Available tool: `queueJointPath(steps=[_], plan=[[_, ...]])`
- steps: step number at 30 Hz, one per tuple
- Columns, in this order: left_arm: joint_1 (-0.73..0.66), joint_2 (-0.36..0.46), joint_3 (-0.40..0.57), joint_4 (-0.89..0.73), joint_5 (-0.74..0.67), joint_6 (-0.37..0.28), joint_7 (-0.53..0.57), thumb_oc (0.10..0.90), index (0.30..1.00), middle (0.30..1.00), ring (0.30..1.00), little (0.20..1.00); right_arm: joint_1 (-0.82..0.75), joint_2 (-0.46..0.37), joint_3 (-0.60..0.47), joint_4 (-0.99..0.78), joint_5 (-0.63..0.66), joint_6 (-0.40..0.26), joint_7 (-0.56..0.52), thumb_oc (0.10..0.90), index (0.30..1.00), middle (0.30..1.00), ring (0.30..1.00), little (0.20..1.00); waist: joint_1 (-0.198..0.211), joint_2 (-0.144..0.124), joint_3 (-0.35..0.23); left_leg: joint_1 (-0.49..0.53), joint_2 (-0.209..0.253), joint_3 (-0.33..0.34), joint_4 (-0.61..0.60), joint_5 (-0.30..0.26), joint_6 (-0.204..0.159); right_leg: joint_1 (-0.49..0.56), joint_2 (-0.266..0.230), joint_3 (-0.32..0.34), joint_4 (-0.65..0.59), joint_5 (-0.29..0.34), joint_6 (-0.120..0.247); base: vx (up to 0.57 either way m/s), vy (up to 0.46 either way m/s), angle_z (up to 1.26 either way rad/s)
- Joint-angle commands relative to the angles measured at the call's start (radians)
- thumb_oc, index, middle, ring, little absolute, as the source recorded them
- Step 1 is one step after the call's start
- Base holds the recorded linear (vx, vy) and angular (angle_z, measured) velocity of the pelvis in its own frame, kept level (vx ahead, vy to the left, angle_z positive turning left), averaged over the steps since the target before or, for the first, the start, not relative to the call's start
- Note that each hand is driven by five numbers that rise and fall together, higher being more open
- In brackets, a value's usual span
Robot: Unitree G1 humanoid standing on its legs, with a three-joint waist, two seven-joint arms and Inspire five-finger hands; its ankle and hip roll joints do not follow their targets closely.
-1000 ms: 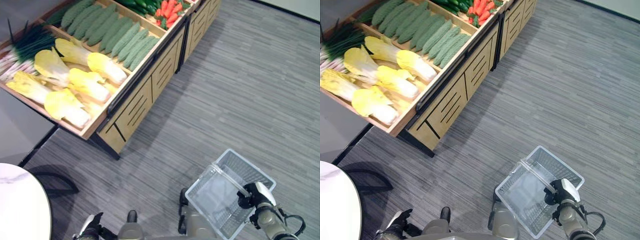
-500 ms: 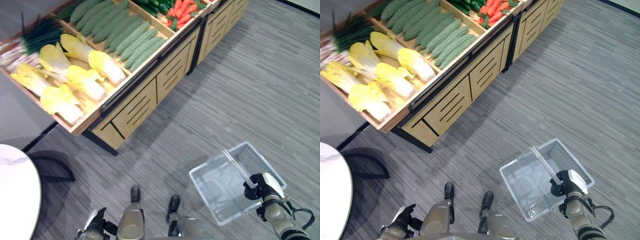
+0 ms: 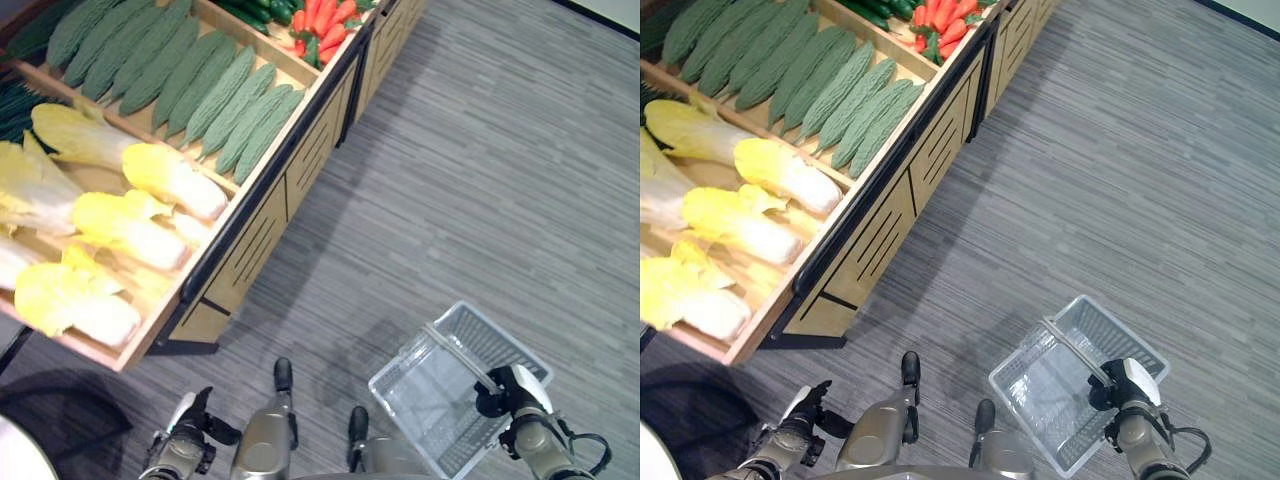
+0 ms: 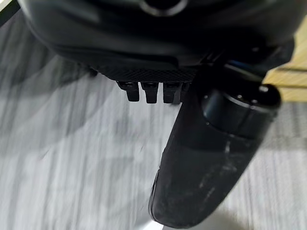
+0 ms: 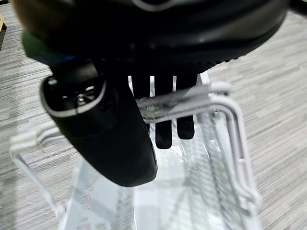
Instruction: Get the vegetables into the basket
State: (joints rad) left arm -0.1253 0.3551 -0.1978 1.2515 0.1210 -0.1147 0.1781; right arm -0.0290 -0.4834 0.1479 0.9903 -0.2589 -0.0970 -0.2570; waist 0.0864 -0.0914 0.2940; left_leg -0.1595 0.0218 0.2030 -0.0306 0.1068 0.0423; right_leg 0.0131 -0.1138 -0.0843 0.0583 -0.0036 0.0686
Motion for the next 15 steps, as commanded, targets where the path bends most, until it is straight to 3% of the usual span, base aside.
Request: queueJointPath(steps=[1, 4, 10, 12, 13, 15], plan=[[0.028, 0.029, -0.005, 0.004, 0.014, -0.002, 0.019, 0.9, 1.0, 1.0, 1.0, 1.0, -0.041, -0.097, -0.007, -0.075, 0.017, -0.022, -0.052, 0.4, 0.3, 0.3, 0.3, 0.3, 0.024, -0.049, -0.046, -0.072, 0.029, -0.047, 0.101, -0.026, -0.034, -0.052, -0.034, 0.024, 0.174, 0.153, 0.099, 0.12, 0.163, -0.18], [0.017, 0.037, -0.012, -0.003, 0.001, -0.003, 0.021, 0.9, 1.0, 1.0, 1.0, 1.0, -0.063, -0.096, 0.008, -0.06, 0.017, -0.021, -0.052, 0.4, 0.3, 0.3, 0.3, 0.3, 0.013, -0.037, -0.032, -0.028, 0.017, -0.07, 0.083, -0.04, -0.023, -0.127, -0.016, 0.025, 0.256, 0.182, 0.095, 0.14, 0.097, 0.01], [0.006, 0.03, -0.005, 0.013, -0.02, -0.008, 0.029, 0.9, 1.0, 1.0, 1.0, 1.0, -0.083, -0.096, 0.017, -0.02, 0.029, -0.021, -0.049, 0.4, 0.3, 0.3, 0.3, 0.3, -0.019, -0.02, -0.015, 0.042, 0.018, -0.151, 0.079, -0.08, -0.042, -0.198, -0.037, 0.044, 0.111, 0.151, 0.08, 0.23, -0.091, 0.55], [0.0, 0.028, -0.002, 0.021, -0.034, -0.011, 0.033, 0.9, 1.0, 1.0, 1.0, 1.0, -0.086, -0.103, 0.017, 0.009, 0.037, -0.02, -0.048, 0.4, 0.3, 0.3, 0.3, 0.3, -0.047, -0.016, -0.005, 0.076, 0.013, -0.235, 0.1, -0.115, -0.058, -0.251, -0.04, 0.155, 0.021, 0.181, 0.09, 0.38, -0.297, 0.89], [-0.009, 0.025, -0.001, 0.04, -0.041, -0.014, 0.032, 0.9, 1.0, 1.0, 1.0, 1.0, -0.082, -0.097, 0.009, 0.06, 0.048, -0.023, -0.043, 0.4, 0.3, 0.3, 0.3, 0.3, -0.059, -0.015, -0.009, 0.088, 0.005, -0.308, 0.112, -0.13, -0.067, -0.272, -0.027, 0.245, 0.005, 0.192, 0.101, 0.44, -0.411, 1.61], [-0.011, 0.024, -0.002, 0.057, -0.05, -0.013, 0.027, 0.9, 1.0, 1.0, 1.0, 1.0, -0.065, -0.094, 0.005, 0.1, 0.054, -0.024, -0.034, 0.4, 0.3, 0.3, 0.3, 0.3, -0.065, -0.014, -0.014, 0.093, 0.007, -0.382, 0.116, -0.134, -0.079, -0.267, -0.012, 0.28, 0.024, 0.182, 0.102, 0.23, -0.323, 1.91]])
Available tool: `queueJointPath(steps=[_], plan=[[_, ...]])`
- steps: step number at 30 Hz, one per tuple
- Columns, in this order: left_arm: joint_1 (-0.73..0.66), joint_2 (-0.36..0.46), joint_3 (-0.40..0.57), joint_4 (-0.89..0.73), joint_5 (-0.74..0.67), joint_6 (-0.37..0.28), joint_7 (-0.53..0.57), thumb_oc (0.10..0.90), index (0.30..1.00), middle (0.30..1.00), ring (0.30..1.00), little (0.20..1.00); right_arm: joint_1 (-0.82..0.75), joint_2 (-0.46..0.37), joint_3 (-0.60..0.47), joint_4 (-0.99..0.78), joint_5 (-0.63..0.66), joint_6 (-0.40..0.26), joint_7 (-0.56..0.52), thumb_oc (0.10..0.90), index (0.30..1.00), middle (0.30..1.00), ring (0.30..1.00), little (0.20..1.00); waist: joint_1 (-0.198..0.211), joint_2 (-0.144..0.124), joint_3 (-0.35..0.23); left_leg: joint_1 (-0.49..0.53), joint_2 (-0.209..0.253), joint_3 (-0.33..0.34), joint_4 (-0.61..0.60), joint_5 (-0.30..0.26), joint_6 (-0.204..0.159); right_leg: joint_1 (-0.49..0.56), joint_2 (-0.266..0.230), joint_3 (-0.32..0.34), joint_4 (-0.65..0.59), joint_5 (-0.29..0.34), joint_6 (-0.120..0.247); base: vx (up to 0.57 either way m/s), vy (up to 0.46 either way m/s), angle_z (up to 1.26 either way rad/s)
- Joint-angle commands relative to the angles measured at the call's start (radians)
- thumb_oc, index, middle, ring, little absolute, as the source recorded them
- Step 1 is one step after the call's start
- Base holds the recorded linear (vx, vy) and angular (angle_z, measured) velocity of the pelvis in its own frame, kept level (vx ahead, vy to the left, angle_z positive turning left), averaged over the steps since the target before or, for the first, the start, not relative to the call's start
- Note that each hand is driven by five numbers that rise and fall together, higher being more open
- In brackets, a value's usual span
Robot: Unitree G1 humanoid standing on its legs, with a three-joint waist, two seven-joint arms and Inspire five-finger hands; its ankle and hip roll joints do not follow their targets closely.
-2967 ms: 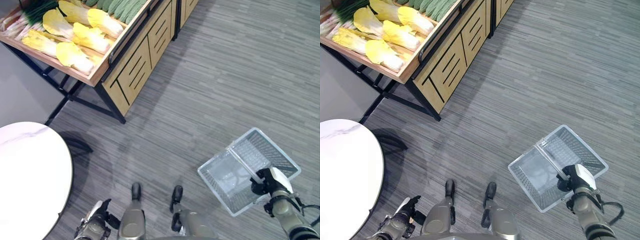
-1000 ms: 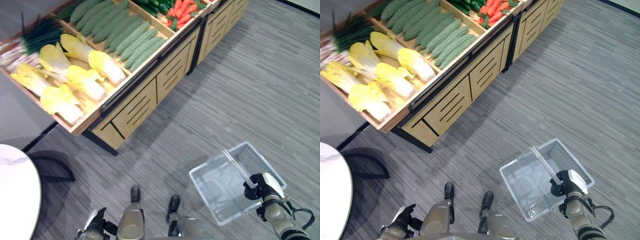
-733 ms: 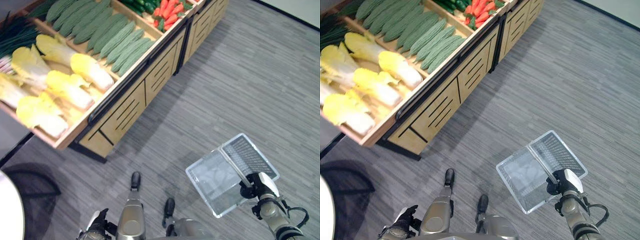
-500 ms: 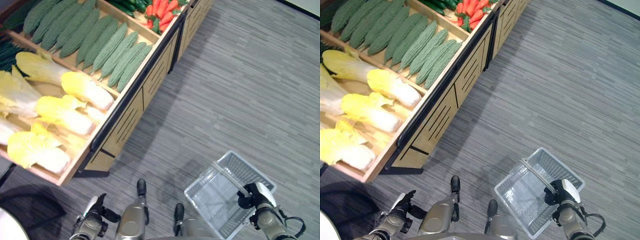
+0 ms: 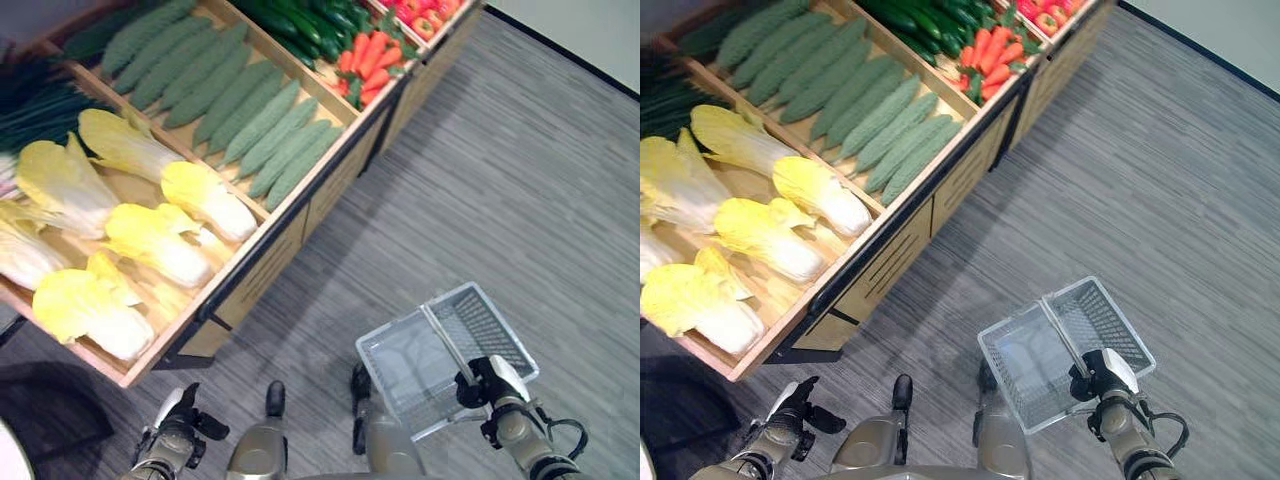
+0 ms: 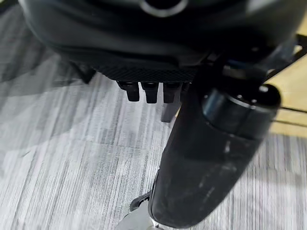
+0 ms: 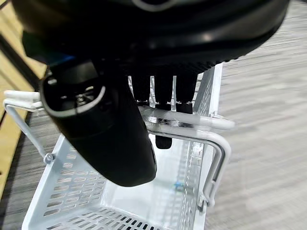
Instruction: Get the vegetables into the basket
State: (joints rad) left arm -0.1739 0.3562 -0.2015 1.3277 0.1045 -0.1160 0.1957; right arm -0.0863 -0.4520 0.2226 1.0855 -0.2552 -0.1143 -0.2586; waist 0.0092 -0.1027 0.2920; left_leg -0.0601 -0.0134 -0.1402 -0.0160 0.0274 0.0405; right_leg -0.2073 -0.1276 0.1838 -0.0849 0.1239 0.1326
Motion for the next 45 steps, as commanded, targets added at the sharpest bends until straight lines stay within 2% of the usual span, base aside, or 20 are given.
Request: queueJointPath(steps=[1, 4, 6, 7, 9, 10, 11, 12, 13, 16, 24, 28, 31, 33, 35, 38, 41, 42, 44, 45], plan=[[0.038, 0.023, 0.002, -0.019, -0.034, -0.012, 0.01, 0.9, 1.0, 1.0, 1.0, 1.0, -0.008, -0.126, -0.07, 0.006, 0.05, -0.007, -0.032, 0.4, 0.3, 0.3, 0.3, 0.3, 0.009, -0.002, -0.011, -0.006, 0.042, -0.043, 0.101, -0.055, -0.077, -0.046, 0.002, 0.008, 0.168, 0.053, 0.038, 0.09, -0.24, 1.68], [0.071, 0.004, 0.052, 0.012, -0.061, -0.003, 0.02, 0.9, 1.0, 1.0, 1.0, 1.0, -0.009, -0.114, -0.078, 0.071, 0.063, -0.011, -0.029, 0.4, 0.3, 0.3, 0.3, 0.3, 0.028, -0.004, -0.031, -0.016, 0.094, -0.106, 0.101, -0.018, -0.112, 0.001, 0.025, -0.065, 0.155, 0.011, 0.002, 0.1, -0.498, 1.17], [0.079, -0.006, 0.063, 0.015, -0.074, 0.0, 0.02, 0.9, 1.0, 1.0, 1.0, 1.0, -0.012, -0.119, -0.074, 0.063, 0.06, -0.012, -0.03, 0.4, 0.3, 0.3, 0.3, 0.3, 0.029, -0.001, -0.03, -0.028, 0.106, -0.113, 0.104, 0.003, -0.122, 0.009, 0.034, -0.092, 0.153, 0.006, -0.007, 0.01, -0.254, 0.68], [0.082, -0.014, 0.06, 0.018, -0.08, 0.002, 0.016, 0.9, 1.0, 1.0, 1.0, 1.0, -0.015, -0.129, -0.076, 0.073, 0.061, -0.012, -0.034, 0.4, 0.3, 0.3, 0.3, 0.3, 0.031, 0.004, -0.026, -0.046, 0.124, -0.1, 0.099, 0.042, -0.131, 0.018, 0.035, -0.123, 0.15, 0.005, -0.014, -0.03, -0.252, 0.85], [0.085, -0.026, 0.052, 0.018, -0.069, 0.006, 0.013, 0.9, 1.0, 1.0, 1.0, 1.0, -0.01, -0.142, -0.085, 0.071, 0.065, -0.01, -0.035, 0.4, 0.3, 0.3, 0.3, 0.3, 0.021, 0.007, -0.028, -0.06, 0.152, -0.02, 0.083, 0.048, -0.127, 0.037, 0.03, -0.168, 0.133, -0.005, -0.024, -0.03, -0.277, 0.82], [0.083, -0.037, 0.044, 0.016, -0.055, 0.009, 0.014, 0.9, 1.0, 1.0, 1.0, 1.0, 0.007, -0.155, -0.101, 0.075, 0.076, -0.009, -0.038, 0.4, 0.3, 0.3, 0.3, 0.3, 0.002, 0.014, -0.034, -0.059, 0.183, 0.134, 0.078, 0.05, -0.126, 0.051, 0.022, -0.214, 0.13, -0.012, -0.031, -0.02, -0.209, 0.8], [0.082, -0.041, 0.042, 0.012, -0.048, 0.012, 0.012, 0.9, 1.0, 1.0, 1.0, 1.0, 0.019, -0.158, -0.109, 0.071, 0.075, -0.006, -0.039, 0.4, 0.3, 0.3, 0.3, 0.3, -0.01, 0.02, -0.039, -0.055, 0.202, 0.222, 0.085, 0.059, -0.128, 0.054, 0.017, -0.24, 0.13, -0.015, -0.036, -0.02, -0.178, 0.78], [0.082, -0.041, 0.042, 0.012, -0.048, 0.012, 0.012, 0.9, 1.0, 1.0, 1.0, 1.0, 0.019, -0.158, -0.109, 0.071, 0.075, -0.006, -0.039, 0.4, 0.3, 0.3, 0.3, 0.3, -0.009, 0.021, -0.039, -0.054, 0.203, 0.222, 0.086, 0.058, -0.129, 0.055, 0.018, -0.24, 0.13, -0.016, -0.036, -0.03, -0.162, 1.1], [0.073, -0.048, 0.028, 0.005, -0.032, 0.017, 0.012, 0.9, 1.0, 1.0, 1.0, 1.0, 0.032, -0.156, -0.12, 0.099, 0.082, 0.001, -0.04, 0.4, 0.3, 0.3, 0.3, 0.3, -0.02, 0.031, -0.05, -0.043, 0.221, 0.323, 0.09, 0.066, -0.137, 0.064, 0.009, -0.293, 0.119, -0.019, -0.042, -0.04, -0.117, 1.1], [0.072, -0.054, 0.024, 0.003, -0.027, 0.02, 0.012, 0.9, 1.0, 1.0, 1.0, 1.0, 0.052, -0.151, -0.132, 0.114, 0.086, 0.006, -0.042, 0.4, 0.3, 0.3, 0.3, 0.3, -0.027, 0.04, -0.059, -0.036, 0.226, 0.352, 0.094, 0.067, -0.145, 0.076, 0.005, -0.337, 0.106, -0.017, -0.044, -0.02, -0.072, 0.86], [0.089, -0.062, 0.037, 0.027, -0.008, 0.028, 0.017, 0.9, 1.0, 1.0, 1.0, 1.0, 0.07, -0.126, -0.149, 0.176, 0.071, 0.017, -0.041, 0.4, 0.3, 0.3, 0.3, 0.3, -0.006, 0.072, -0.08, -0.007, 0.193, 0.307, -0.058, 0.11, -0.142, 0.097, -0.014, -0.41, 0.107, -0.014, -0.019, 0.01, 0.068, 0.51], [0.1, -0.062, 0.064, 0.037, -0.027, 0.028, 0.019, 0.9, 1.0, 1.0, 1.0, 1.0, 0.072, -0.119, -0.155, 0.193, 0.068, 0.02, -0.039, 0.4, 0.3, 0.3, 0.3, 0.3, 0.001, 0.073, -0.083, 0.002, 0.178, 0.3, -0.071, 0.103, -0.135, 0.103, -0.033, -0.417, 0.114, -0.012, -0.011, 0.03, 0.117, 0.11], [0.114, -0.046, 0.125, 0.062, -0.059, 0.033, 0.025, 0.9, 1.0, 1.0, 1.0, 1.0, 0.079, -0.106, -0.159, 0.205, 0.06, 0.023, -0.034, 0.4, 0.3, 0.3, 0.3, 0.3, 0.007, 0.064, -0.091, 0.009, 0.167, 0.299, -0.071, 0.093, -0.131, 0.116, -0.045, -0.419, 0.105, -0.002, -0.003, 0.03, 0.101, 0.04], [0.12, 0.001, 0.274, 0.09, -0.164, 0.037, 0.087, 0.9, 1.0, 1.0, 1.0, 1.0, 0.088, -0.091, -0.156, 0.214, 0.046, 0.024, -0.034, 0.4, 0.3, 0.3, 0.3, 0.3, 0.017, 0.055, -0.102, 0.013, 0.159, 0.298, -0.071, 0.084, -0.132, 0.13, -0.053, -0.423, 0.083, 0.015, 0.005, 0.05, 0.101, 0.02], [0.11, 0.031, 0.342, 0.097, -0.204, 0.031, 0.145, 0.9, 1.0, 1.0, 1.0, 1.0, 0.094, -0.081, -0.154, 0.226, 0.038, 0.025, -0.035, 0.4, 0.3, 0.3, 0.3, 0.3, 0.023, 0.05, -0.108, 0.021, 0.158, 0.3, -0.071, 0.078, -0.135, 0.143, -0.053, -0.423, 0.07, 0.018, 0.009, 0.05, 0.045, 0.05], [0.083, 0.146, 0.504, 0.076, -0.276, -0.002, 0.345, 0.9, 1.0, 1.0, 1.0, 1.0, 0.115, -0.045, -0.133, 0.239, 0.014, 0.018, -0.054, 0.4, 0.3, 0.3, 0.3, 0.3, 0.023, 0.03, -0.13, 0.035, 0.159, 0.312, -0.071, 0.067, -0.144, 0.163, -0.055, -0.42, 0.038, 0.03, 0.017, 0.07, 0.021, 0.0], [0.068, 0.219, 0.513, -0.032, -0.206, -0.032, 0.471, 0.9, 1.0, 1.0, 1.0, 1.0, 0.127, -0.028, -0.115, 0.253, 0.008, 0.005, -0.066, 0.4, 0.3, 0.3, 0.3, 0.3, 0.025, 0.02, -0.132, 0.04, 0.159, 0.318, -0.071, 0.062, -0.15, 0.17, -0.055, -0.42, 0.021, 0.038, 0.024, 0.02, 0.005, -0.04], [0.084, 0.247, 0.498, -0.224, -0.145, -0.052, 0.549, 0.9, 1.0, 1.0, 1.0, 1.0, 0.128, -0.019, -0.114, 0.26, 0.011, -0.002, -0.074, 0.4, 0.3, 0.3, 0.3, 0.3, 0.03, 0.02, -0.128, 0.043, 0.159, 0.315, -0.071, 0.058, -0.152, 0.177, -0.055, -0.422, 0.015, 0.038, 0.028, -0.02, -0.001, -0.06], [0.099, 0.26, 0.488, -0.371, -0.094, -0.063, 0.591, 0.9, 1.0, 1.0, 1.0, 1.0, 0.129, -0.011, -0.115, 0.261, 0.014, -0.006, -0.082, 0.4, 0.3, 0.3, 0.3, 0.3, 0.032, 0.017, -0.128, 0.037, 0.158, 0.313, -0.071, 0.062, -0.152, 0.17, -0.057, -0.423, 0.014, 0.04, 0.03, -0.01, 0.0, -0.02], [0.103, 0.259, 0.49, -0.376, -0.092, -0.059, 0.592, 0.9, 1.0, 1.0, 1.0, 1.0, 0.129, -0.011, -0.115, 0.261, 0.014, -0.006, -0.082, 0.4, 0.3, 0.3, 0.3, 0.3, 0.032, 0.017, -0.128, 0.038, 0.158, 0.313, -0.071, 0.061, -0.153, 0.171, -0.057, -0.423, 0.014, 0.04, 0.03, 0.0, 0.0, 0.0]])
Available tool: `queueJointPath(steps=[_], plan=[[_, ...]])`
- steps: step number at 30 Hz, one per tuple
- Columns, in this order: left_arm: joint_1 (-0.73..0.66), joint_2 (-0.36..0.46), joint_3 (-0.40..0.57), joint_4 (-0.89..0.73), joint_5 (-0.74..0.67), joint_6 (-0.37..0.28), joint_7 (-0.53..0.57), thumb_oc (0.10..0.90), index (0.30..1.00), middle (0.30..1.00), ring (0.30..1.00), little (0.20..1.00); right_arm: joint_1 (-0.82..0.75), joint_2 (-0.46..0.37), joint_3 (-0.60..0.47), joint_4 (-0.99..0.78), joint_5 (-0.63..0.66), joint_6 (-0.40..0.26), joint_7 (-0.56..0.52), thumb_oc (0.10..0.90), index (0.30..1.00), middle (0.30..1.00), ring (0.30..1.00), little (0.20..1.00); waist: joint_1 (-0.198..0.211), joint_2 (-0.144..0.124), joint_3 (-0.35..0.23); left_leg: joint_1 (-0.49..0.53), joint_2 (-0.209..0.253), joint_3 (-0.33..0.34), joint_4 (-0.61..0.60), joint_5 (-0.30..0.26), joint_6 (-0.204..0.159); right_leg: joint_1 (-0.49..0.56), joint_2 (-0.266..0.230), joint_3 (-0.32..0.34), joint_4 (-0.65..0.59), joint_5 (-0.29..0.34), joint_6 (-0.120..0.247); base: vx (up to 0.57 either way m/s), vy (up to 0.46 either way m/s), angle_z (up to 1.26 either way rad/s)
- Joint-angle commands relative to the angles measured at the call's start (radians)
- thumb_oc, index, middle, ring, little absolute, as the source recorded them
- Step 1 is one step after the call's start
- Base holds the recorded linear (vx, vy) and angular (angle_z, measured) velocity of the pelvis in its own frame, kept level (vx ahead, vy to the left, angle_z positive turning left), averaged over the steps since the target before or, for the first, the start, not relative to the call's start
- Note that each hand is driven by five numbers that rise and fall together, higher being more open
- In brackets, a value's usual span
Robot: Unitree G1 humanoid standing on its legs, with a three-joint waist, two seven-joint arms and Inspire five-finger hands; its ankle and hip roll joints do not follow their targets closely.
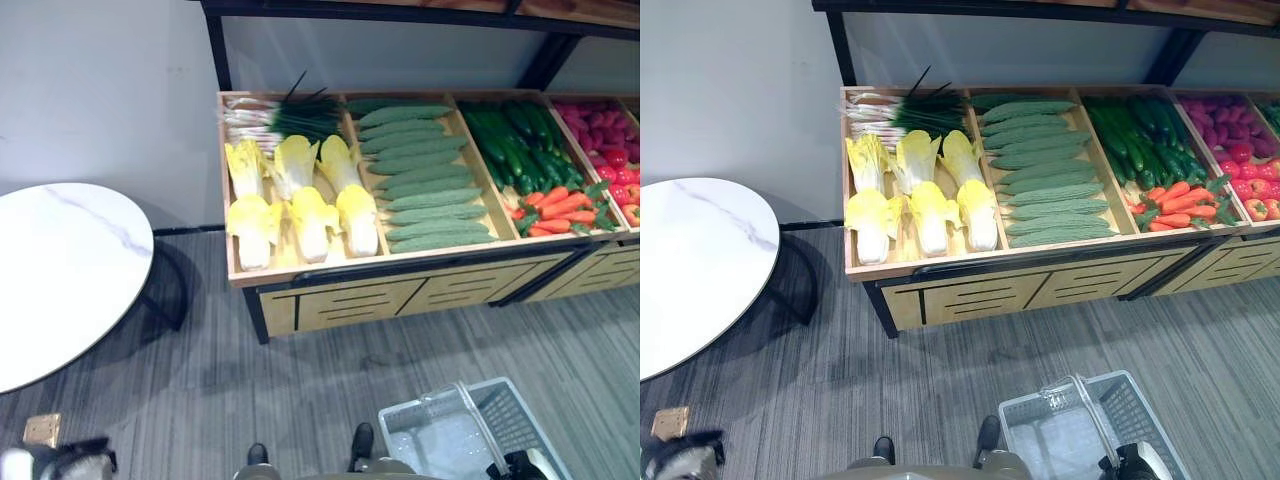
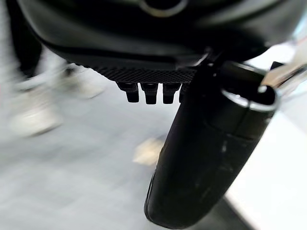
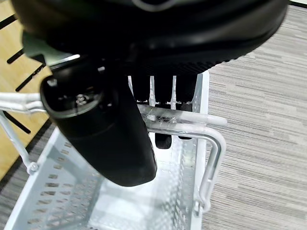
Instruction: Get the vegetables into the basket
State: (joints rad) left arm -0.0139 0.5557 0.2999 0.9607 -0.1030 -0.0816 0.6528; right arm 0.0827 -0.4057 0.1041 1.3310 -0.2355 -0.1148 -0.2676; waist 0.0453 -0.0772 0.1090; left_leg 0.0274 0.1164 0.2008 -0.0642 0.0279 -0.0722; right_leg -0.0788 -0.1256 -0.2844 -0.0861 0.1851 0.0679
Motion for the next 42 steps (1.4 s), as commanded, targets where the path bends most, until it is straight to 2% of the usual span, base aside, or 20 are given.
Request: queueJointPath(steps=[1, 3, 6, 7, 13, 18, 23, 28, 35, 37, 42], plan=[[-0.055, 0.069, -0.016, -0.1, 0.157, -0.093, 0.157, 0.9, 1.0, 1.0, 1.0, 1.0, -0.039, -0.057, -0.001, 0.02, -0.003, -0.007, -0.076, 0.4, 0.3, 0.3, 0.3, 0.3, -0.003, -0.009, 0.055, -0.049, 0.028, -0.029, -0.023, 0.06, -0.04, 0.043, -0.06, 0.045, 0.015, -0.021, 0.096, 0.0, 0.0, 0.0], [-0.066, 0.065, -0.039, -0.334, 0.22, -0.107, 0.153, 0.9, 1.0, 1.0, 1.0, 1.0, -0.03, -0.054, -0.003, 0.013, -0.004, -0.006, -0.072, 0.4, 0.3, 0.3, 0.3, 0.3, -0.01, -0.011, 0.058, -0.039, 0.03, -0.028, -0.023, 0.053, -0.04, 0.052, -0.058, 0.048, 0.012, -0.023, 0.098, 0.0, 0.0, 0.0], [-0.086, 0.053, -0.046, -0.371, 0.221, -0.116, 0.138, 0.9, 1.0, 1.0, 1.0, 1.0, -0.031, -0.057, 0.003, 0.003, -0.01, -0.002, -0.069, 0.4, 0.3, 0.3, 0.3, 0.3, -0.019, -0.012, 0.056, -0.04, 0.03, -0.024, -0.023, 0.055, -0.04, 0.047, -0.058, 0.054, 0.011, -0.019, 0.097, 0.0, 0.003, -0.01], [-0.121, 0.048, -0.072, -0.477, 0.232, -0.127, 0.108, 0.9, 1.0, 1.0, 1.0, 1.0, -0.033, -0.059, 0.011, -0.017, -0.018, 0.0, -0.063, 0.4, 0.3, 0.3, 0.3, 0.3, -0.029, -0.012, 0.058, -0.035, 0.032, -0.018, -0.023, 0.053, -0.04, 0.046, -0.056, 0.062, 0.01, -0.017, 0.096, -0.02, 0.006, -0.05], [-0.204, -0.026, -0.162, -0.628, 0.149, -0.182, 0.011, 0.9, 1.0, 1.0, 1.0, 1.0, -0.053, -0.071, 0.026, -0.029, -0.035, 0.013, -0.047, 0.4, 0.3, 0.3, 0.3, 0.3, -0.056, -0.01, 0.057, -0.028, 0.039, 0.002, -0.023, 0.05, -0.039, 0.035, -0.051, 0.085, 0.007, -0.01, 0.094, -0.01, 0.004, -0.16], [-0.34, -0.072, -0.325, -0.64, 0.134, -0.198, -0.069, 0.9, 1.0, 1.0, 1.0, 1.0, -0.077, -0.078, 0.069, -0.091, -0.041, 0.006, -0.026, 0.4, 0.3, 0.3, 0.3, 0.3, -0.106, -0.016, 0.057, -0.011, 0.058, 0.051, -0.023, 0.047, -0.046, 0.003, -0.03, 0.139, 0.004, 0.001, 0.09, -0.01, -0.026, -0.34], [-0.415, -0.119, -0.39, -0.632, 0.153, -0.187, -0.059, 0.9, 1.0, 1.0, 1.0, 1.0, -0.093, -0.07, 0.093, -0.092, -0.033, 0.002, -0.036, 0.4, 0.3, 0.3, 0.3, 0.3, -0.129, -0.021, 0.055, -0.004, 0.073, 0.086, -0.023, 0.046, -0.051, -0.027, -0.01, 0.179, 0.003, 0.009, 0.089, 0.01, -0.054, -0.4], [-0.436, -0.14, -0.392, -0.616, 0.159, -0.179, -0.033, 0.9, 1.0, 1.0, 1.0, 1.0, -0.094, -0.063, 0.102, -0.094, -0.032, 0.0, -0.041, 0.4, 0.3, 0.3, 0.3, 0.3, -0.136, -0.023, 0.053, 0.002, 0.079, 0.098, -0.023, 0.044, -0.054, -0.033, -0.003, 0.192, 0.002, 0.009, 0.088, 0.02, -0.025, -0.15], [-0.47, -0.167, -0.385, -0.59, 0.258, -0.124, 0.071, 0.9, 1.0, 1.0, 1.0, 1.0, -0.101, -0.047, 0.118, -0.09, -0.027, -0.006, -0.066, 0.4, 0.3, 0.3, 0.3, 0.3, -0.15, -0.026, 0.049, 0.008, 0.088, 0.117, -0.023, 0.045, -0.06, -0.041, 0.012, 0.211, 0.003, 0.006, 0.083, 0.02, -0.035, -0.04], [-0.482, -0.156, -0.384, -0.595, 0.331, -0.106, 0.125, 0.9, 1.0, 1.0, 1.0, 1.0, -0.105, -0.045, 0.124, -0.085, -0.022, -0.013, -0.077, 0.4, 0.3, 0.3, 0.3, 0.3, -0.153, -0.028, 0.048, 0.009, 0.092, 0.121, -0.023, 0.045, -0.063, -0.045, 0.016, 0.214, 0.005, 0.005, 0.083, 0.01, -0.031, -0.05], [-0.506, -0.187, -0.382, -0.568, 0.351, -0.074, 0.196, 0.9, 1.0, 1.0, 1.0, 1.0, -0.106, -0.035, 0.142, -0.084, -0.035, -0.018, -0.094, 0.4, 0.3, 0.3, 0.3, 0.3, -0.158, -0.032, 0.047, 0.011, 0.1, 0.13, -0.023, 0.046, -0.067, -0.051, 0.024, 0.219, 0.004, 0.004, 0.079, 0.01, -0.029, -0.1]])
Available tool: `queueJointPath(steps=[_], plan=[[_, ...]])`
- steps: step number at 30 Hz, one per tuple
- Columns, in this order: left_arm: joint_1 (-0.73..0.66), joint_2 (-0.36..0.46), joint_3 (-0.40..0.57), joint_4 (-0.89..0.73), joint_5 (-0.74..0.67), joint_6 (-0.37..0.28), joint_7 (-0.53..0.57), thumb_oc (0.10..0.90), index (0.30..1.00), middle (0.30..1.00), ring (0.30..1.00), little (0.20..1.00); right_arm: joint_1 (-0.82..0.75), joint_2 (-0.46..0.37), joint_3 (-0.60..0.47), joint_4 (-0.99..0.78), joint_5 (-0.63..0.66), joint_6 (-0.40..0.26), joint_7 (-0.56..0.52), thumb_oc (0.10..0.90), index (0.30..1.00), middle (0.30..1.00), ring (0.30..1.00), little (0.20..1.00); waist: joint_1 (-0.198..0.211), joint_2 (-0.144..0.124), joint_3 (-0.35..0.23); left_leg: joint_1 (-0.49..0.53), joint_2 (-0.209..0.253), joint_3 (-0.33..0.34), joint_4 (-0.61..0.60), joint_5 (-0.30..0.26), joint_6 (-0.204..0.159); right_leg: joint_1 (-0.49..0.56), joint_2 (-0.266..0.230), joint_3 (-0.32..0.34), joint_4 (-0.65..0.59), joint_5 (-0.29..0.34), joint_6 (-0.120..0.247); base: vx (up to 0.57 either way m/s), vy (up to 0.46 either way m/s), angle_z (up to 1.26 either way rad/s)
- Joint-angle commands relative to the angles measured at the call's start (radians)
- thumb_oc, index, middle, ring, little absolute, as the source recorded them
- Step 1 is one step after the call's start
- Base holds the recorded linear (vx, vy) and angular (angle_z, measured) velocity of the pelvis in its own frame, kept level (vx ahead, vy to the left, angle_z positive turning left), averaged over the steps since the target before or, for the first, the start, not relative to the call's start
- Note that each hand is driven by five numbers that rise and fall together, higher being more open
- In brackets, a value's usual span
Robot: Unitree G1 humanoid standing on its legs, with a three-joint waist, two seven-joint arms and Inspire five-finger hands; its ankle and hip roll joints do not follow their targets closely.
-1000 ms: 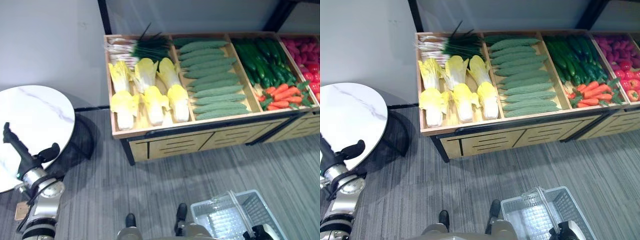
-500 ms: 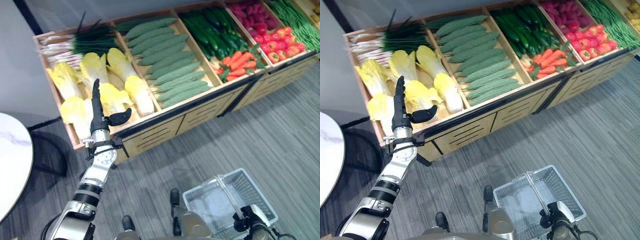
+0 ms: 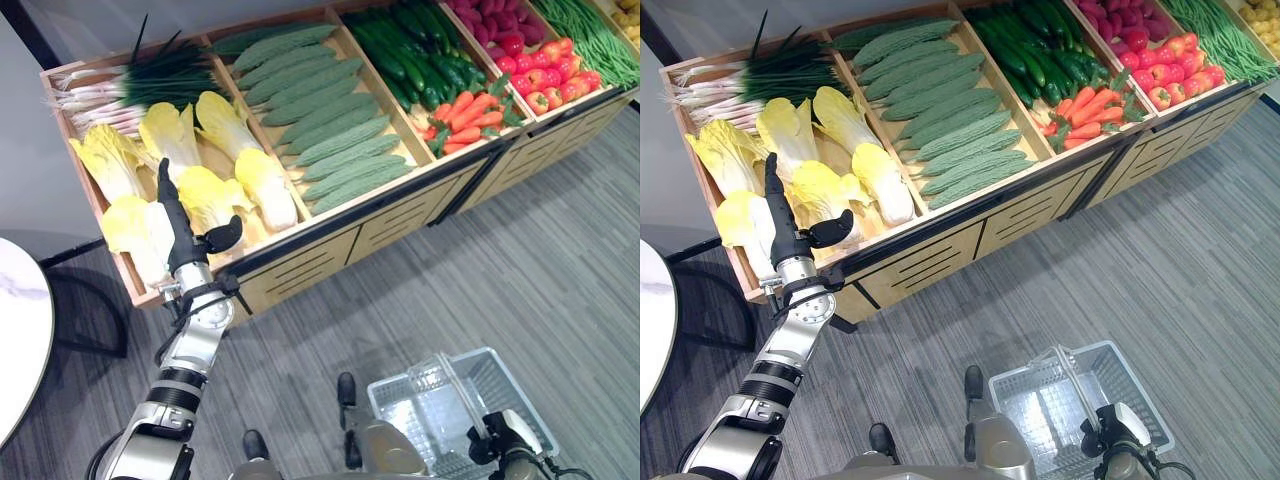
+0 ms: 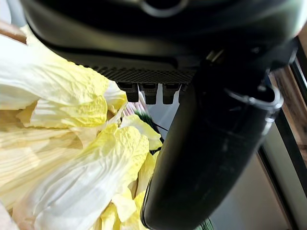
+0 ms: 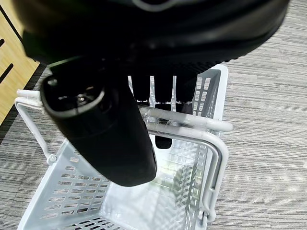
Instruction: Get the vegetables into the basket
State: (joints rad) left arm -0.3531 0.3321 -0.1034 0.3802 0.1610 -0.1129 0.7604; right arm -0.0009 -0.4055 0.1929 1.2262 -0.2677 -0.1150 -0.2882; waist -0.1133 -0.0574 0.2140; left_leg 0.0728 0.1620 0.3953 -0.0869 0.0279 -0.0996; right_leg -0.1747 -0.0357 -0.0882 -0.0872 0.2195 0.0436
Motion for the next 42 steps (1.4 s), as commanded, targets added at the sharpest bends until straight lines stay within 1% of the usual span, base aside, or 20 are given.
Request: queueJointPath(steps=[1, 3, 4, 6, 7, 9, 17, 24, 25, 28, 31, 36, 37, 38, 39, 40, 41, 42], plan=[[-0.167, 0.036, 0.021, 0.012, 0.087, -0.042, 0.088, 0.9, 1.0, 1.0, 1.0, 1.0, -0.022, -0.036, 0.053, 0.021, -0.003, -0.018, -0.074, 0.4, 0.3, 0.3, 0.3, 0.3, 0.001, -0.052, -0.058, -0.034, 0.055, -0.064, 0.0, 0.046, -0.039, 0.045, -0.066, 0.023, 0.006, -0.03, 0.103, 0.02, -0.033, -0.06], [-0.174, 0.029, 0.025, 0.019, 0.083, -0.041, 0.097, 0.9, 1.0, 1.0, 1.0, 1.0, -0.023, -0.036, 0.056, 0.02, -0.006, -0.019, -0.077, 0.4, 0.3, 0.3, 0.3, 0.3, 0.0, -0.052, -0.059, -0.035, 0.055, -0.063, 0.0, 0.046, -0.04, 0.044, -0.064, 0.024, 0.005, -0.031, 0.103, 0.0, 0.0, 0.0], [-0.193, -0.005, 0.034, 0.027, 0.035, -0.049, 0.111, 0.9, 1.0, 1.0, 1.0, 1.0, -0.035, -0.04, 0.063, 0.024, -0.01, -0.017, -0.083, 0.4, 0.3, 0.3, 0.3, 0.3, -0.002, -0.05, -0.053, -0.034, 0.058, -0.063, 0.0, 0.043, -0.041, 0.044, -0.061, 0.024, 0.006, -0.033, 0.104, 0.0, 0.0, 0.0], [-0.205, 0.001, 0.029, 0.026, 0.047, -0.042, 0.124, 0.9, 1.0, 1.0, 1.0, 1.0, -0.035, -0.041, 0.066, 0.019, -0.009, -0.017, -0.088, 0.4, 0.3, 0.3, 0.3, 0.3, -0.005, -0.053, -0.054, -0.046, 0.059, -0.063, 0.0, 0.05, -0.042, 0.031, -0.06, 0.027, 0.006, -0.026, 0.102, -0.02, -0.034, -0.01], [-0.226, -0.01, 0.032, 0.052, 0.035, -0.035, 0.152, 0.9, 1.0, 1.0, 1.0, 1.0, -0.038, -0.042, 0.079, 0.009, -0.013, -0.019, -0.092, 0.4, 0.3, 0.3, 0.3, 0.3, -0.01, -0.057, -0.053, -0.051, 0.062, -0.059, 0.0, 0.053, -0.043, 0.021, -0.056, 0.03, 0.007, -0.024, 0.101, -0.02, -0.03, -0.01], [-0.245, -0.018, 0.031, 0.074, 0.026, -0.029, 0.176, 0.9, 1.0, 1.0, 1.0, 1.0, -0.045, -0.043, 0.086, 0.006, -0.014, -0.019, -0.097, 0.4, 0.3, 0.3, 0.3, 0.3, -0.015, -0.06, -0.051, -0.057, 0.064, -0.056, 0.0, 0.055, -0.045, 0.01, -0.052, 0.033, 0.007, -0.022, 0.101, 0.0, -0.008, -0.02], [-0.29, -0.037, 0.02, 0.164, -0.003, -0.014, 0.218, 0.9, 1.0, 1.0, 1.0, 1.0, -0.057, -0.039, 0.106, -0.002, -0.013, -0.022, -0.109, 0.4, 0.3, 0.3, 0.3, 0.3, -0.027, -0.072, -0.04, -0.076, 0.073, -0.051, 0.0, 0.067, -0.049, -0.021, -0.041, 0.048, 0.012, -0.016, 0.097, 0.0, -0.025, -0.1], [-0.313, -0.054, 0.012, 0.266, -0.047, 0.003, 0.231, 0.9, 1.0, 1.0, 1.0, 1.0, -0.066, -0.038, 0.116, -0.006, -0.009, -0.023, -0.123, 0.4, 0.3, 0.3, 0.3, 0.3, -0.033, -0.079, -0.031, -0.09, 0.082, -0.046, 0.0, 0.076, -0.054, -0.043, -0.033, 0.056, 0.014, -0.014, 0.093, 0.0, 0.0, 0.0], [-0.322, -0.062, 0.012, 0.325, -0.077, 0.012, 0.228, 0.9, 1.0, 1.0, 1.0, 1.0, -0.07, -0.039, 0.12, -0.011, -0.008, -0.023, -0.125, 0.4, 0.3, 0.3, 0.3, 0.3, -0.037, -0.081, -0.026, -0.089, 0.084, -0.043, 0.0, 0.078, -0.056, -0.045, -0.03, 0.058, 0.015, -0.013, 0.093, 0.03, -0.015, -0.02], [-0.342, -0.078, 0.027, 0.354, -0.147, -0.001, 0.224, 0.9, 1.0, 1.0, 1.0, 1.0, -0.077, -0.038, 0.122, 0.002, -0.005, -0.015, -0.132, 0.4, 0.3, 0.3, 0.3, 0.3, -0.037, -0.078, -0.022, -0.085, 0.087, -0.044, 0.0, 0.076, -0.057, -0.042, -0.027, 0.059, 0.016, -0.018, 0.094, 0.02, -0.004, -0.01], [-0.349, -0.082, 0.03, 0.362, -0.163, -0.001, 0.221, 0.9, 1.0, 1.0, 1.0, 1.0, -0.074, -0.039, 0.122, 0.002, -0.005, -0.014, -0.132, 0.4, 0.3, 0.3, 0.3, 0.3, -0.037, -0.076, -0.019, -0.084, 0.087, -0.044, 0.0, 0.076, -0.057, -0.04, -0.026, 0.059, 0.016, -0.019, 0.093, 0.0, 0.0, 0.0], [-0.36, -0.098, 0.052, 0.481, -0.242, 0.012, 0.198, 0.9, 1.0, 1.0, 1.0, 1.0, -0.069, -0.041, 0.122, -0.003, -0.003, -0.012, -0.13, 0.4, 0.3, 0.3, 0.3, 0.3, -0.035, -0.069, -0.016, -0.08, 0.085, -0.048, 0.0, 0.075, -0.057, -0.035, -0.028, 0.052, 0.017, -0.025, 0.091, 0.02, 0.008, 0.0], [-0.361, -0.098, 0.052, 0.482, -0.242, 0.012, 0.198, 0.873, 0.962, 0.962, 0.962, 0.962, -0.069, -0.041, 0.122, -0.003, -0.003, -0.012, -0.13, 0.4, 0.3, 0.3, 0.3, 0.3, -0.035, -0.069, -0.016, -0.08, 0.085, -0.048, 0.0, 0.075, -0.057, -0.035, -0.028, 0.051, 0.017, -0.025, 0.091, 0.0, 0.0, 0.0], [-0.364, -0.099, 0.055, 0.51, -0.256, 0.012, 0.188, 0.804, 0.865, 0.865, 0.865, 0.865, -0.068, -0.042, 0.123, -0.001, -0.003, -0.011, -0.13, 0.4, 0.3, 0.3, 0.3, 0.3, -0.034, -0.067, -0.015, -0.079, 0.085, -0.049, 0.0, 0.075, -0.057, -0.033, -0.029, 0.05, 0.017, -0.026, 0.09, 0.0, 0.0, 0.0], [-0.366, -0.103, 0.063, 0.55, -0.287, 0.013, 0.173, 0.561, 0.525, 0.525, 0.525, 0.525, -0.071, -0.043, 0.124, 0.0, -0.001, -0.01, -0.129, 0.4, 0.3, 0.3, 0.3, 0.3, -0.034, -0.065, -0.015, -0.078, 0.084, -0.049, 0.0, 0.075, -0.057, -0.03, -0.03, 0.049, 0.017, -0.027, 0.089, 0.0, 0.0, 0.0], [-0.369, -0.107, 0.075, 0.592, -0.321, 0.012, 0.16, 0.4, 0.3, 0.3, 0.3, 0.3, -0.072, -0.043, 0.126, 0.0, 0.001, -0.009, -0.127, 0.4, 0.3, 0.3, 0.3, 0.3, -0.033, -0.062, -0.014, -0.075, 0.082, -0.05, 0.0, 0.074, -0.057, -0.028, -0.03, 0.049, 0.017, -0.028, 0.089, 0.0, 0.0, 0.0], [-0.372, -0.111, 0.084, 0.627, -0.348, 0.011, 0.142, 0.4, 0.3, 0.3, 0.3, 0.3, -0.076, -0.044, 0.126, 0.005, 0.002, -0.007, -0.124, 0.4, 0.3, 0.3, 0.3, 0.3, -0.031, -0.058, -0.015, -0.073, 0.082, -0.05, 0.0, 0.074, -0.056, -0.024, -0.031, 0.047, 0.016, -0.03, 0.089, 0.03, 0.041, 0.0], [-0.382, -0.121, 0.111, 0.689, -0.431, 0.003, 0.108, 0.4, 0.3, 0.3, 0.3, 0.3, -0.082, -0.046, 0.131, 0.008, 0.003, -0.004, -0.12, 0.4, 0.3, 0.3, 0.3, 0.3, -0.03, -0.051, -0.015, -0.069, 0.08, -0.049, 0.0, 0.072, -0.057, -0.019, -0.032, 0.048, 0.016, -0.031, 0.089, 0.04, 0.063, 0.0]])
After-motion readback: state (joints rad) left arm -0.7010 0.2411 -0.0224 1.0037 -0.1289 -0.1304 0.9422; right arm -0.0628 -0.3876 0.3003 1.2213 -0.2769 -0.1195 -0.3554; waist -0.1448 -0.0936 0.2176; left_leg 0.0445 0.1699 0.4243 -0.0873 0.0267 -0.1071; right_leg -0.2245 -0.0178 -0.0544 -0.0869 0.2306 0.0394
